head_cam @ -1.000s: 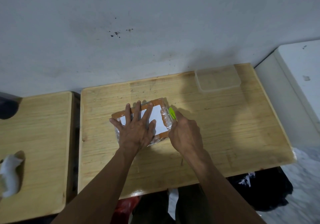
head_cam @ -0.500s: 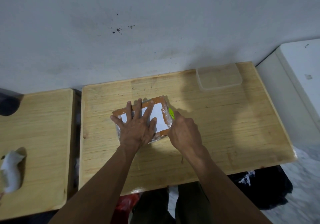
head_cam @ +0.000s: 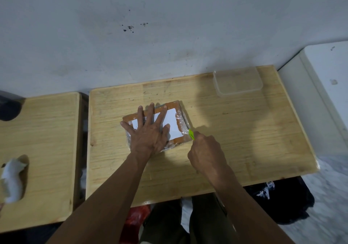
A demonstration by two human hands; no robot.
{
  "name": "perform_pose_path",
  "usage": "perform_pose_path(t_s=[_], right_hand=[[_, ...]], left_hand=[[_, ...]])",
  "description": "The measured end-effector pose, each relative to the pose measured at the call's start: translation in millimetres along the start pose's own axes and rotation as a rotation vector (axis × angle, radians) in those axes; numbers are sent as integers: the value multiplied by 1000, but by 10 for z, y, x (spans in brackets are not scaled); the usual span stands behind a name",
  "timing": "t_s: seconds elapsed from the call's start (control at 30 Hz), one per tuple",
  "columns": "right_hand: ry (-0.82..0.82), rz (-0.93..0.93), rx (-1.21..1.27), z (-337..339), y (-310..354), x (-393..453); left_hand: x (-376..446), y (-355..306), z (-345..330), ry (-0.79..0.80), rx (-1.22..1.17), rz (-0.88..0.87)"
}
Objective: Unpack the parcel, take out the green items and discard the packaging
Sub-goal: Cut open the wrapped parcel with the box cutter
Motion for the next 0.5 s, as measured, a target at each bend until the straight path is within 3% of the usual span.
perform_pose_path(t_s=[0.5], right_hand=[[16, -60, 67, -69, -209, -217]], left_hand=[[22, -8, 23, 26, -20, -4]])
Point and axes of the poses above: each hand's wrist, its own x-axis towards the middle knuckle, its own z-axis out of the back of the hand, y = z × x, the point moved 4 cm from there along x, towards the middle knuckle, and after that the axes turned 4 degrees about y, right-handed, at the moved point
